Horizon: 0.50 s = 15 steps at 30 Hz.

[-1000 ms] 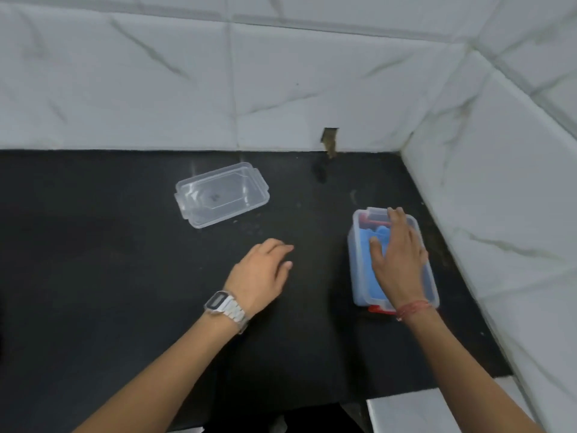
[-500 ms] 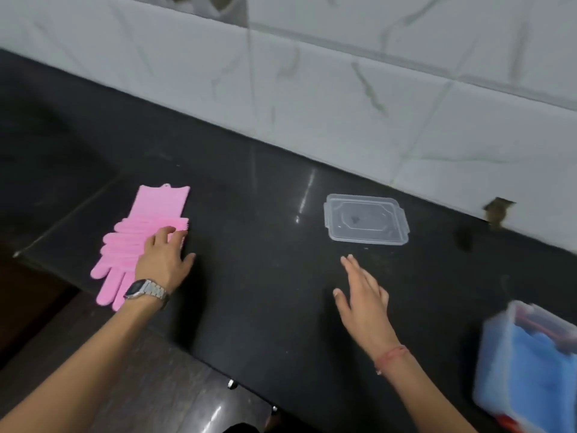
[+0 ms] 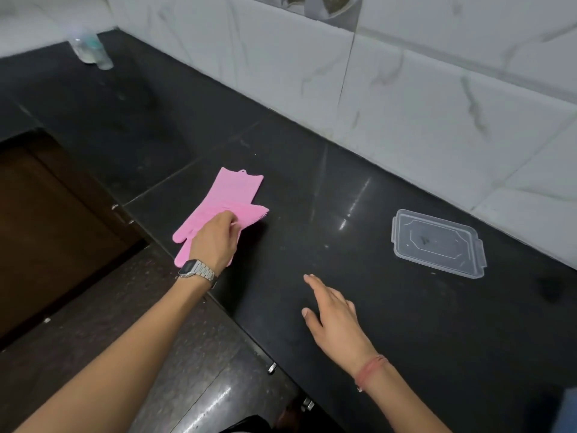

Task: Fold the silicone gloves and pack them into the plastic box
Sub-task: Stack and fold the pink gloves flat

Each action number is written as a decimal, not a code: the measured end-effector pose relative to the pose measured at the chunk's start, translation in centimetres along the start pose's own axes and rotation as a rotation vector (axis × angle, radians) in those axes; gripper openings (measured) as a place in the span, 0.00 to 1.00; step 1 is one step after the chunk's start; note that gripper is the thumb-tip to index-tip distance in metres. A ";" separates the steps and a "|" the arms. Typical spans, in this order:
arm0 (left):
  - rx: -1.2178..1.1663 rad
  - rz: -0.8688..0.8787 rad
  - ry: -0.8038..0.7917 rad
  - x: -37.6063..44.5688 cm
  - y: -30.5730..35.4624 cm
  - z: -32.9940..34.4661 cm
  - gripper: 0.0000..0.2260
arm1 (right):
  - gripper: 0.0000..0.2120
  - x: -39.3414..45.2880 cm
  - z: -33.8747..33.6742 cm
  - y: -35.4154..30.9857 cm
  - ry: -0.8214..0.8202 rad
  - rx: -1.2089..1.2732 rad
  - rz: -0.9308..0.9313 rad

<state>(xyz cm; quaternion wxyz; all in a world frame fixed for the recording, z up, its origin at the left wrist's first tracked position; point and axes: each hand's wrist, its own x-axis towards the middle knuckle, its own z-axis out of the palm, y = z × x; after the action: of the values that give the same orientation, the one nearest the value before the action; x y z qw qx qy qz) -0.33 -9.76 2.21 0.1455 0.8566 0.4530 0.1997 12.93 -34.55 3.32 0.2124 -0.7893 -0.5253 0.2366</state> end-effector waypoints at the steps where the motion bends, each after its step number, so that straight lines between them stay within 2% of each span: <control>1: -0.028 0.040 0.031 -0.3 0.6 -0.6 0.07 | 0.27 0.2 0.0 -0.4 -0.007 0.025 -0.010; 6: -0.308 0.200 0.091 -2.6 5.6 -3.4 0.05 | 0.36 1.2 0.0 -1.7 0.009 0.235 -0.019; 10: -0.604 0.270 -0.034 -4.5 9.5 -4.6 0.03 | 0.51 1.7 -1.7 -1.7 0.086 0.689 0.174; 11: -0.667 0.278 -0.094 -4.7 10.2 -4.6 0.03 | 0.51 1.6 -2.3 -1.4 0.075 0.833 0.231; 13: -0.764 0.275 -0.231 -5.0 11.2 -4.3 0.05 | 0.39 1.1 -3.0 -0.1 0.006 1.174 0.261; 15: -0.804 0.295 -0.370 -5.0 11.8 -3.9 0.07 | 0.23 0.2 -3.6 1.1 -0.088 1.367 0.285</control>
<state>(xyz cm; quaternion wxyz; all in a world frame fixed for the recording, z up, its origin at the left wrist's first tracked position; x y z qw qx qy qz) 3.75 -20.12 9.63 0.5144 0.8086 0.1795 0.2221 15.94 -35.07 5.58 0.6066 -0.5297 -0.1582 0.5714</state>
